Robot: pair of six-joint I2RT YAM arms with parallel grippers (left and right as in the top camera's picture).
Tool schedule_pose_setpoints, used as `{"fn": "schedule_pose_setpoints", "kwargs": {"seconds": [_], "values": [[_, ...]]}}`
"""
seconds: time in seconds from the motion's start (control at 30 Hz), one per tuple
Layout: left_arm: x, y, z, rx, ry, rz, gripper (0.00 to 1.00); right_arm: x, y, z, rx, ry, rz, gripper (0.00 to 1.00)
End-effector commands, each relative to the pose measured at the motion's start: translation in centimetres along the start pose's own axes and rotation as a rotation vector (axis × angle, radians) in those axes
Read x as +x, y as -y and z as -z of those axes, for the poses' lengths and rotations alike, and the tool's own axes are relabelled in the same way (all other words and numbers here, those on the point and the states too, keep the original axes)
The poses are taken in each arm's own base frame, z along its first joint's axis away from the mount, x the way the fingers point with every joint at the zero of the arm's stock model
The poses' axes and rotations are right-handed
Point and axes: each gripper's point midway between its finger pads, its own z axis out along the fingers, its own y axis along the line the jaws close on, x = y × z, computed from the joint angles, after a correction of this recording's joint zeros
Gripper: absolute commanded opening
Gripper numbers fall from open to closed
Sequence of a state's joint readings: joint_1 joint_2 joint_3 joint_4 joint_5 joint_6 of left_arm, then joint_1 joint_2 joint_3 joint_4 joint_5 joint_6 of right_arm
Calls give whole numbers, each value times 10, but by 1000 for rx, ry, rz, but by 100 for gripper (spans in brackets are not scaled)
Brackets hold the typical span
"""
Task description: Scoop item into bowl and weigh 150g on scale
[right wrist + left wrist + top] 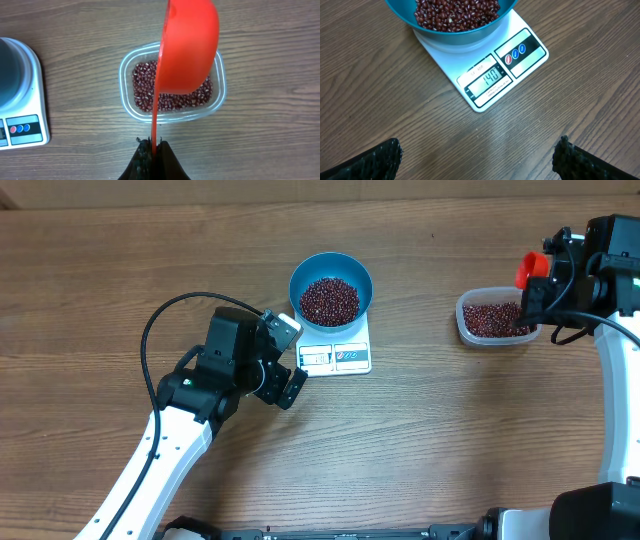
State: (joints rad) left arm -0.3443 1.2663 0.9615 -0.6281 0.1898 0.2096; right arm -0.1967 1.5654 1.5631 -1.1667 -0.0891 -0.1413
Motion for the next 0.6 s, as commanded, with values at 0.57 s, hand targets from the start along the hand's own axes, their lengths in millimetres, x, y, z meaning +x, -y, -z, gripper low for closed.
{"fn": "schedule_pose_setpoints", "kwargs": {"seconds": [0.57], "values": [[2, -2, -2, -7, -9, 16, 100, 32, 10, -55, 25, -226, -63, 4]]}}
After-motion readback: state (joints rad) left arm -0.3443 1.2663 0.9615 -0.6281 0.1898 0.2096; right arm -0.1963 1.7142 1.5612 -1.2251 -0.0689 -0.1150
